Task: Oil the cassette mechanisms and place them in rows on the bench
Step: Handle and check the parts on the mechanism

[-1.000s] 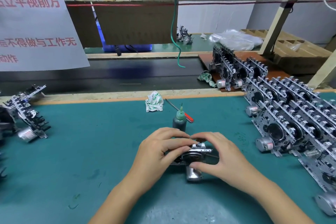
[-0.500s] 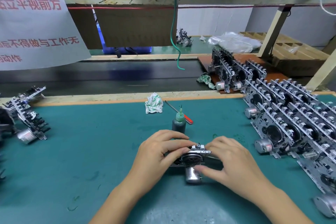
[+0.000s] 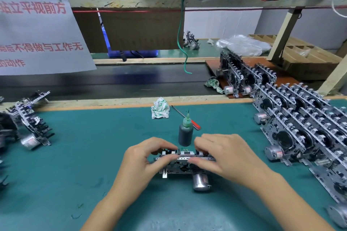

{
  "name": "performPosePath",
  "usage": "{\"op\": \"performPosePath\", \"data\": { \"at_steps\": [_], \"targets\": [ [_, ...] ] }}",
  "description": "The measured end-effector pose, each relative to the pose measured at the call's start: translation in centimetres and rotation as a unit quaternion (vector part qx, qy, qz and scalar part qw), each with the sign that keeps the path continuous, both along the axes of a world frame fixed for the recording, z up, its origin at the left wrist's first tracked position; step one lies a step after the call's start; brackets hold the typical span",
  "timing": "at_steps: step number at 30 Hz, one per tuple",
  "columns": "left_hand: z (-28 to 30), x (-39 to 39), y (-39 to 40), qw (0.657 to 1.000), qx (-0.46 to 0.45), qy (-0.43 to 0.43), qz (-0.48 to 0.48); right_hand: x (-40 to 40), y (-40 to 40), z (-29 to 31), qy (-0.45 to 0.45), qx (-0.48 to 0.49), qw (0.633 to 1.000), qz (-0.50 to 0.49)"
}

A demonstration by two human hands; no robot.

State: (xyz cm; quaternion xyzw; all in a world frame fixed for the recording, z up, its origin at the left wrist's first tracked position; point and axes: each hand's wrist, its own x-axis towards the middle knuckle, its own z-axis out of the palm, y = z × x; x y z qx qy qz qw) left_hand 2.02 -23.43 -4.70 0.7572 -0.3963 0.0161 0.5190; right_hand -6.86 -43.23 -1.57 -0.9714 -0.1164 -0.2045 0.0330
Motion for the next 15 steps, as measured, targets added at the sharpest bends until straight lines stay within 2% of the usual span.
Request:
{"op": "performPosePath", "data": {
  "at_steps": [2, 6, 9, 12, 15],
  "targets": [
    [-0.1, 0.0, 0.2, 1.0, -0.011, 0.012, 0.004, 0.2, 0.0, 0.2, 0.023, 0.008, 1.0, 0.007],
    [0.8, 0.3, 0.1, 0.999, -0.007, -0.027, 0.015, 0.4, 0.5, 0.4, 0.062, 0.055, 0.996, 0.018],
    [2.3, 1.0, 0.4, 0.999, 0.016, -0.032, -0.002, 0.0, 1.4, -0.5, 0.098, 0.207, 0.973, 0.0],
    [3.3, 1.8, 0.1, 0.997, 0.071, -0.009, -0.009, -0.6, 3.1, -2.0, 0.086, 0.335, 0.938, -0.026],
    [3.2, 2.3, -1.1, 0.992, 0.12, 0.003, -0.035, -1.3, 4.6, -3.6, 0.11, 0.445, 0.886, -0.075]
  ]
}}
